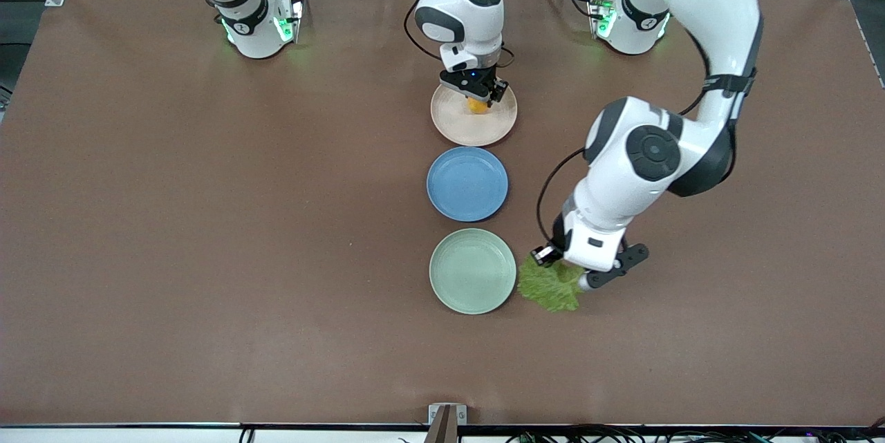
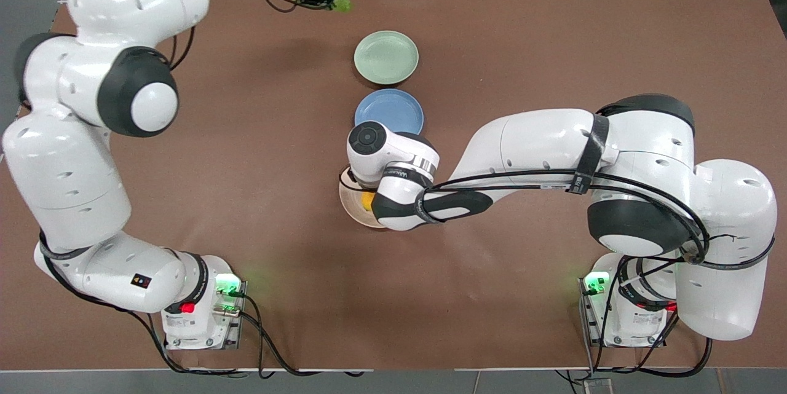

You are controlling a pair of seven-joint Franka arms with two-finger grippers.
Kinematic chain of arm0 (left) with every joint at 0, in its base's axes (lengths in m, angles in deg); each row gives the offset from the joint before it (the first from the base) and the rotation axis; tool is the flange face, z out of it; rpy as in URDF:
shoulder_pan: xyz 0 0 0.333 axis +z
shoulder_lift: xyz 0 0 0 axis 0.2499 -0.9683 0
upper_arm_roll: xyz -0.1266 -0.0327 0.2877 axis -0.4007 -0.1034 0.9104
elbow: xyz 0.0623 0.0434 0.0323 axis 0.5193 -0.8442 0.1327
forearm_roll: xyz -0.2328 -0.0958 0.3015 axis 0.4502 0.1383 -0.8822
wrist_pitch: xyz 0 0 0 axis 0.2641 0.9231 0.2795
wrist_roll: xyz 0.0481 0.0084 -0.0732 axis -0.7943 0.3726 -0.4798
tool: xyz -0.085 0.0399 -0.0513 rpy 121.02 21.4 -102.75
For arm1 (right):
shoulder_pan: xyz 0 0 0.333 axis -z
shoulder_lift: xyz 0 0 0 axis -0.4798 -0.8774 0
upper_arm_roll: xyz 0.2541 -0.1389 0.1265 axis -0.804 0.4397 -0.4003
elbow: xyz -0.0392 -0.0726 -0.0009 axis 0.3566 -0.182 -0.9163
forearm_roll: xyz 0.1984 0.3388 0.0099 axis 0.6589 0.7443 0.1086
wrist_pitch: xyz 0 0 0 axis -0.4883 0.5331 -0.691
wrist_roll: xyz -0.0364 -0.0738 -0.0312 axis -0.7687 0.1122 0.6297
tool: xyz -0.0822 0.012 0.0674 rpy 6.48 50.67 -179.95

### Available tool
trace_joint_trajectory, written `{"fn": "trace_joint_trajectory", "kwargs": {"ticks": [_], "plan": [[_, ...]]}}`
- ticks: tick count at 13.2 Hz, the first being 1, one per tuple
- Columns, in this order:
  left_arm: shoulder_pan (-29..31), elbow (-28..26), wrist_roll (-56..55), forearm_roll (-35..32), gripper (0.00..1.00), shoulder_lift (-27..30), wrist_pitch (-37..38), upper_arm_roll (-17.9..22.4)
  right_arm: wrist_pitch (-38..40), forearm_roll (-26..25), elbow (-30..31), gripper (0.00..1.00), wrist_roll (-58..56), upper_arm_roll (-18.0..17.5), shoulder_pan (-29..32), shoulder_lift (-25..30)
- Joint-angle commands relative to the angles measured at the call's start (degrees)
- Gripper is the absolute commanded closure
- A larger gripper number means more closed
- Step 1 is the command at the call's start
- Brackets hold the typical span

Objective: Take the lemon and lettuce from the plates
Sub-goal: 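Carry the lettuce and lemon away from the plates with both grippers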

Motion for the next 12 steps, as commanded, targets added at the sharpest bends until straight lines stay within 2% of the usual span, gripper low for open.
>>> {"fn": "trace_joint_trajectory", "kwargs": {"ticks": [1, 4, 6, 9, 12], "plan": [[3.0, -15.6, 6.3, 1.0, 1.0, 9.7, -1.0, -0.5, 8.3, -0.5, -2.6, 0.97, -5.5, 0.0, 3.8, 3.8], [5.5, -25.2, 12.5, 1.0, 1.0, 13.5, -3.3, -0.5, 15.4, 3.6, -2.1, 0.97, -21.4, 0.2, 10.8, 10.0], [6.7, -31.0, 15.0, 1.0, 1.0, 14.9, -7.7, -0.5, 18.5, 3.8, -0.3, 0.97, -30.8, 0.2, 16.8, 13.8], [8.1, -39.2, 19.2, 1.0, 1.0, 15.7, -17.0, -0.5, 18.0, 3.8, 6.6, 0.98, -47.0, 0.2, 28.1, 20.8], [9.8, -43.2, 23.8, 1.0, 1.0, 15.5, -19.3, -0.4, 17.1, 3.8, 13.5, 0.99, -64.4, 0.2, 40.1, 25.8]]}}
